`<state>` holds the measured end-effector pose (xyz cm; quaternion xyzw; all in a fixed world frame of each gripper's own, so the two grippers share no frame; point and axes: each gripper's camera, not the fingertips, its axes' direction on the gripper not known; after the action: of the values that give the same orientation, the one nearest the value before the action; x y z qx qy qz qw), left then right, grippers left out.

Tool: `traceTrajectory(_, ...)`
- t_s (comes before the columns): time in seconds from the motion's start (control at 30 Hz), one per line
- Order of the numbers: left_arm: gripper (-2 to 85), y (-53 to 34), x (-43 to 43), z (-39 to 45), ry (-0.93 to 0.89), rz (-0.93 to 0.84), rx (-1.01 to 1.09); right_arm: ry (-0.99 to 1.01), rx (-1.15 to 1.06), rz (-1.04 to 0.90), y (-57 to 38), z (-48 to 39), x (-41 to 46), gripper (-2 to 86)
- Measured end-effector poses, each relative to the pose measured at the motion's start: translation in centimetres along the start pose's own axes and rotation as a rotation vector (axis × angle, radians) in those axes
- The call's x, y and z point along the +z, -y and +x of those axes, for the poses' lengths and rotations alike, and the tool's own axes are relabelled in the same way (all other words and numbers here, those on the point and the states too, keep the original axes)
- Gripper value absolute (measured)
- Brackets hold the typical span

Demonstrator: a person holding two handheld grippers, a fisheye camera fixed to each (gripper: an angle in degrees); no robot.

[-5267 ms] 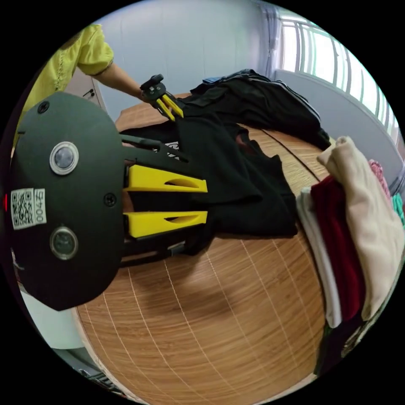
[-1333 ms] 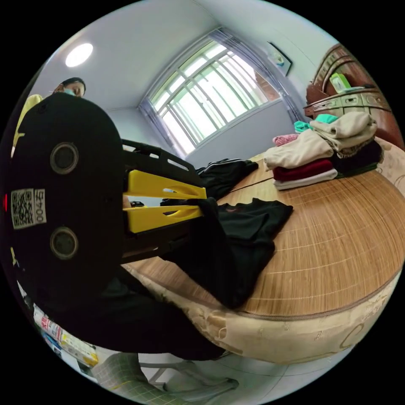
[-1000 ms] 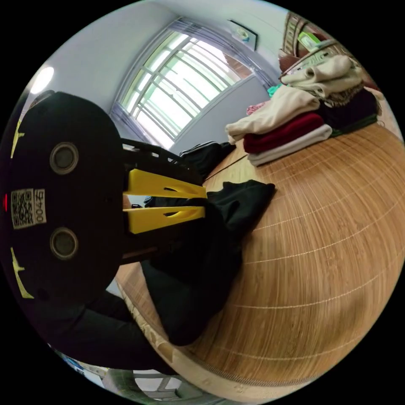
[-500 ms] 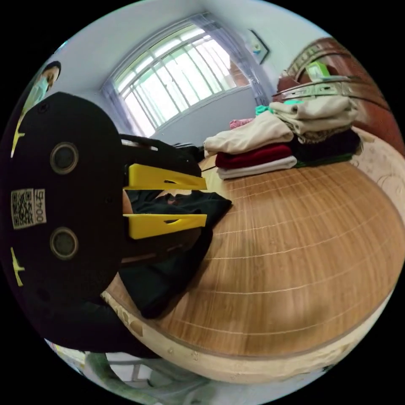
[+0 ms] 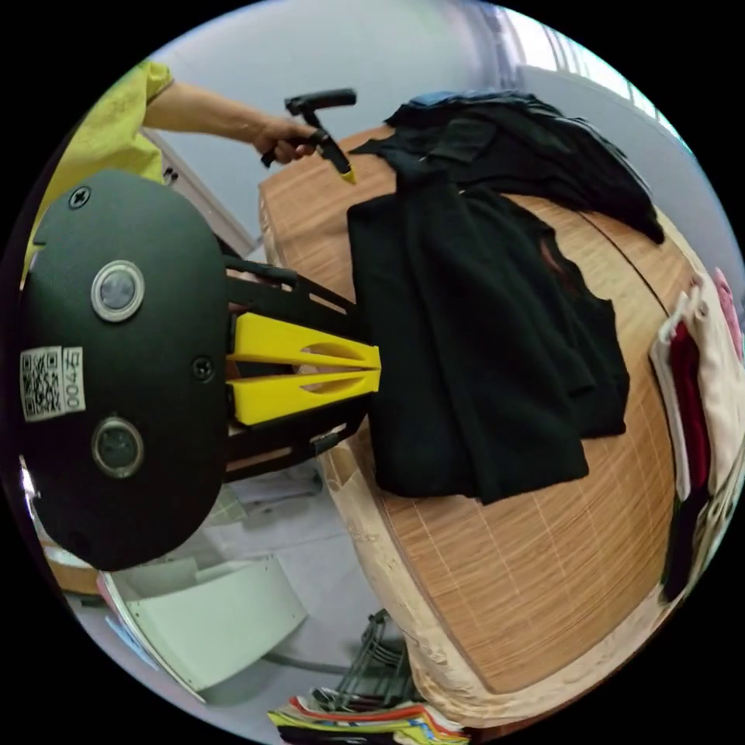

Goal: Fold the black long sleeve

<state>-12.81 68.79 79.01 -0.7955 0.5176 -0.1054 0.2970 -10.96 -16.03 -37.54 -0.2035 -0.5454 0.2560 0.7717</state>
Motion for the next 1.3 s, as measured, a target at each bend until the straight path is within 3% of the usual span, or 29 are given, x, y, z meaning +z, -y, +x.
traceTrajectory(0.33, 0.5, 4.9, 6.8, 7.7, 0.424, -0.159, 0.266, -0.490, -0.311, -0.171, 4.4, -6.4, 12.6, -0.7)
traceTrajectory(0.57, 0.6, 5.1, 7.2, 10.1, 0.465, -0.106, 0.244, -0.723, -0.630, -0.217, 2.5, -9.3, 16.0, -0.7)
traceTrajectory(0.73, 0.9, 6.1, 7.7, 12.3, 0.550, -0.186, 0.326, -0.795, -0.757, -0.255, 1.5, -9.5, 16.1, -0.6)
traceTrajectory(0.83, 1.1, 7.5, 7.7, 12.5, 0.549, -0.261, 0.305, -0.707, -0.722, -0.219, 1.4, -7.9, 14.1, -0.5)
traceTrajectory(1.0, 2.1, 8.4, 7.0, 11.0, 0.474, -0.285, 0.207, -0.306, -0.550, -0.018, 1.0, -1.4, 6.6, 0.8)
traceTrajectory(1.07, 3.1, 7.3, 6.2, 10.0, 0.433, -0.224, 0.211, -0.098, -0.426, 0.220, -0.2, 3.2, 0.7, 6.6)
traceTrajectory(1.13, 5.3, 6.3, 5.1, 9.2, 0.370, -0.168, 0.222, 0.059, -0.310, 0.342, -0.7, 7.2, -2.8, 10.9)
traceTrajectory(1.23, 13.4, 4.5, 2.8, 7.8, 0.202, -0.069, 0.186, 0.216, -0.182, 0.390, -0.4, 12.9, -5.9, 14.1)
traceTrajectory(1.3, 15.1, 3.3, 1.0, 7.1, 0.230, 0.005, 0.200, 0.213, -0.170, 0.407, 0.1, 15.1, -6.8, 15.0)
